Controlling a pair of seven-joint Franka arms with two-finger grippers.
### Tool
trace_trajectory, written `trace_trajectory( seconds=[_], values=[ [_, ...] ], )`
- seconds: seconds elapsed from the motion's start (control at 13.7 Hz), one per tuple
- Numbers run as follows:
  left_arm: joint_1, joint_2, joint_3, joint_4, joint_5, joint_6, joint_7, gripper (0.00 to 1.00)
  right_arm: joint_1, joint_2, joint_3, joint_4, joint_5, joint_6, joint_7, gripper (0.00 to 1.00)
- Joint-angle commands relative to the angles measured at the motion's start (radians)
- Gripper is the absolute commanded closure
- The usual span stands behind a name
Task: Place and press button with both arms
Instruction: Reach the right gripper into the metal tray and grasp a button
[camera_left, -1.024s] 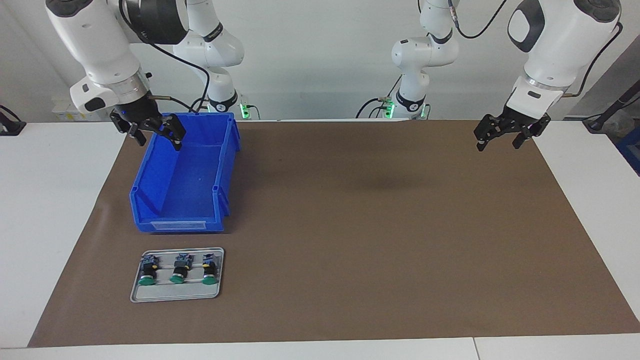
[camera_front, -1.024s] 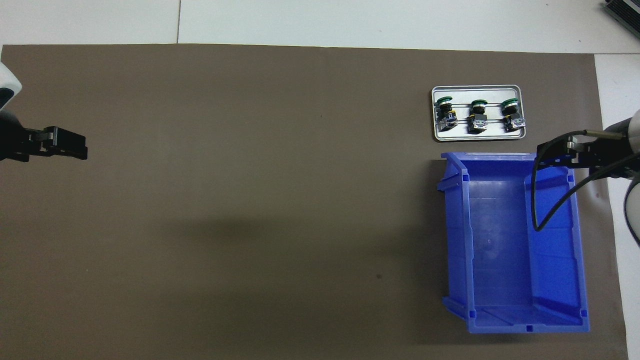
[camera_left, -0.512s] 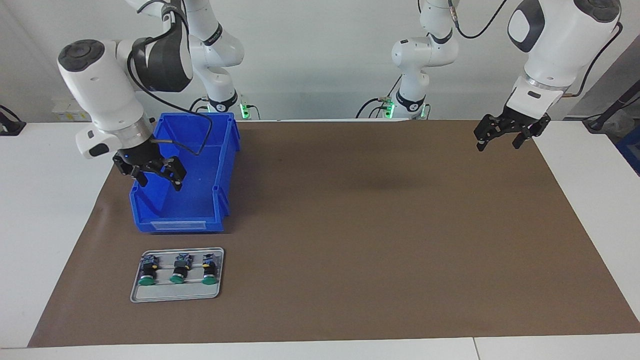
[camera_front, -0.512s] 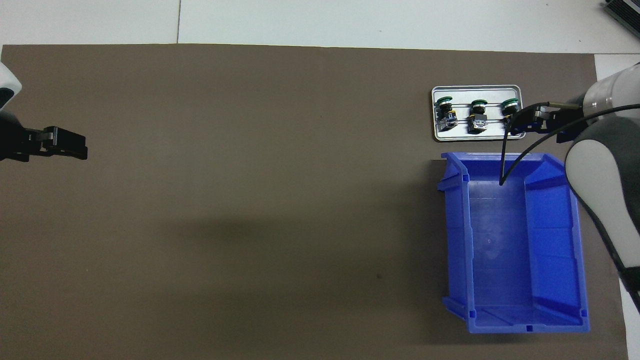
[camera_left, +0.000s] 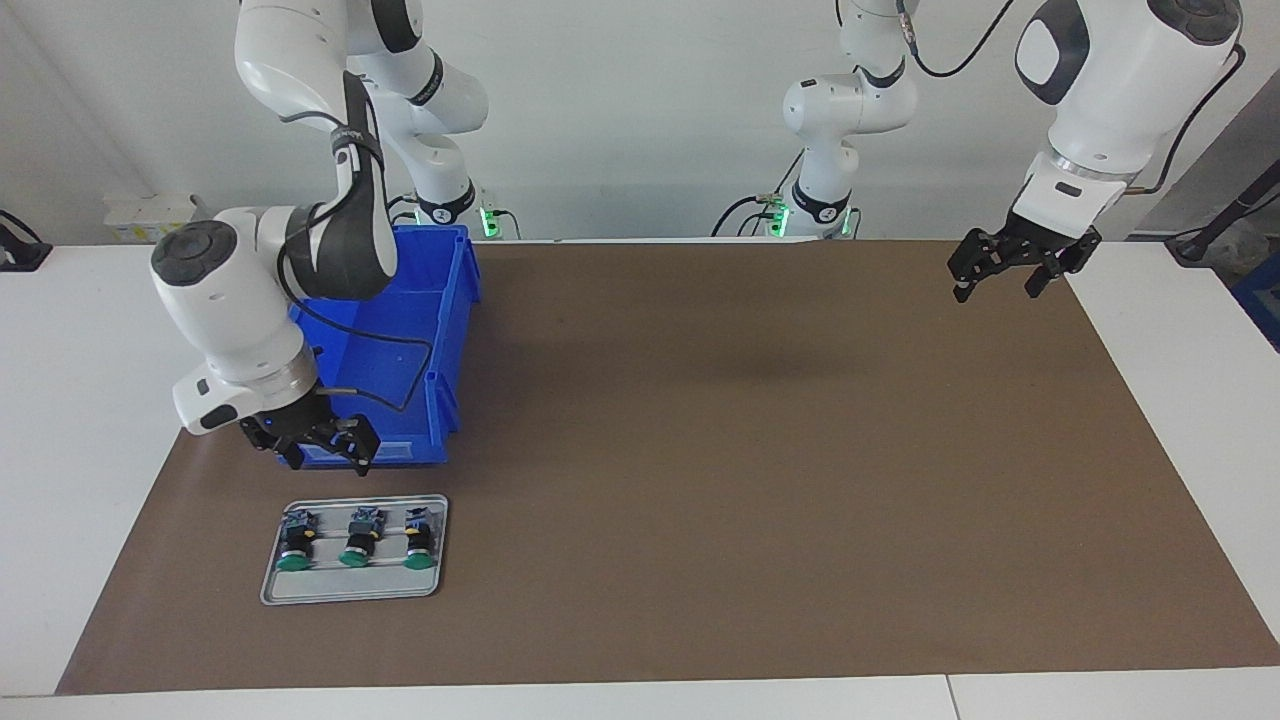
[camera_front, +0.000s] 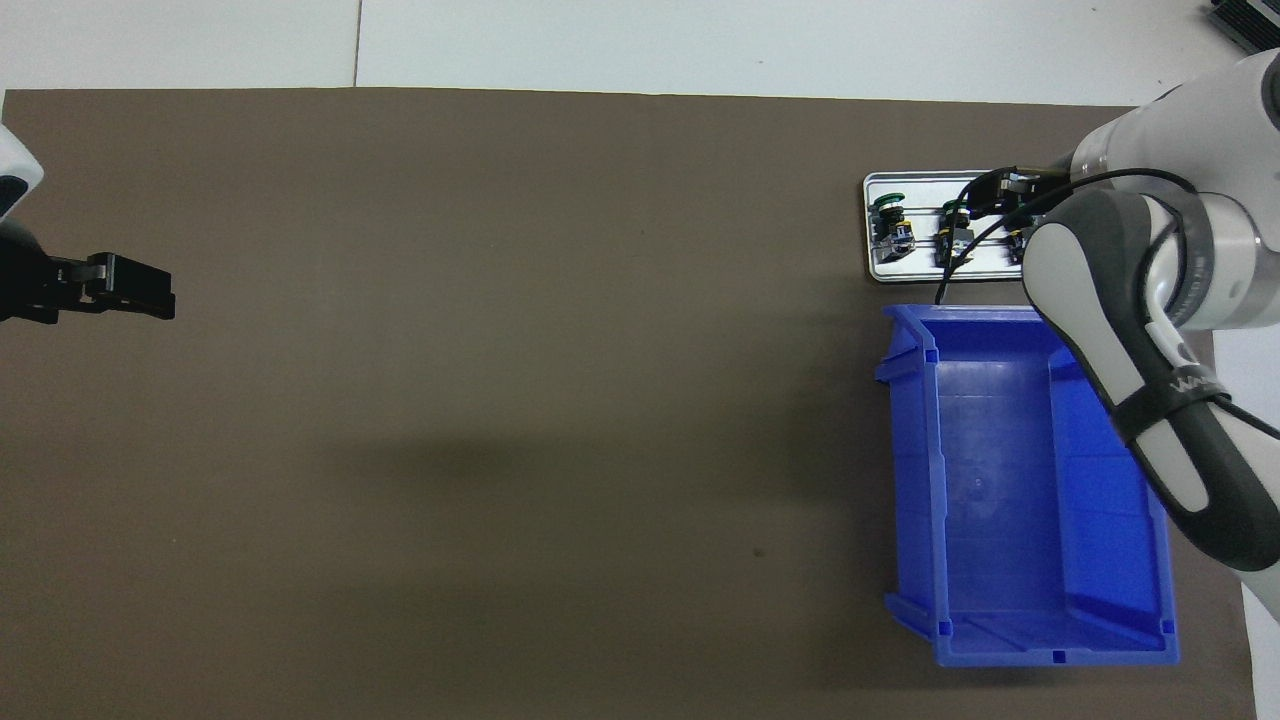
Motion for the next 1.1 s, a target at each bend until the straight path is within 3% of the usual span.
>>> trace_trajectory(
  seconds=[0.0, 0.29, 0.8, 0.88, 0.95, 1.02],
  values=[
    [0.016, -0.029, -0.008, -0.027, -0.008, -0.008, 0.008, 0.00, -0.011, 0.078, 0.008, 0.033, -0.022, 0.056, -0.024, 0.08],
    [0.016, -0.029, -0.008, -0.027, -0.009, -0.008, 0.008, 0.00, -0.013, 0.168, 0.008, 0.021, -0.017, 0.185, -0.030, 0.09],
    [0.016, -0.029, -0.008, -0.027, -0.009, -0.008, 0.008, 0.00, -0.028, 0.157, 0.010, -0.071, -0.017, 0.199, -0.099, 0.19],
    [0.016, -0.029, -0.008, -0.027, -0.009, -0.008, 0.008, 0.00, -0.027, 0.157, 0.010, -0.071, -0.017, 0.196, -0.102, 0.46],
    [0.016, -0.029, -0.008, -0.027, -0.008, -0.008, 0.008, 0.00, -0.027, 0.157, 0.010, -0.068, -0.016, 0.199, -0.111, 0.90],
    [0.016, -0.029, -0.008, -0.027, -0.009, -0.008, 0.008, 0.00, -0.030, 0.155, 0.011, -0.064, -0.007, 0.199, -0.111, 1.00]
  ],
)
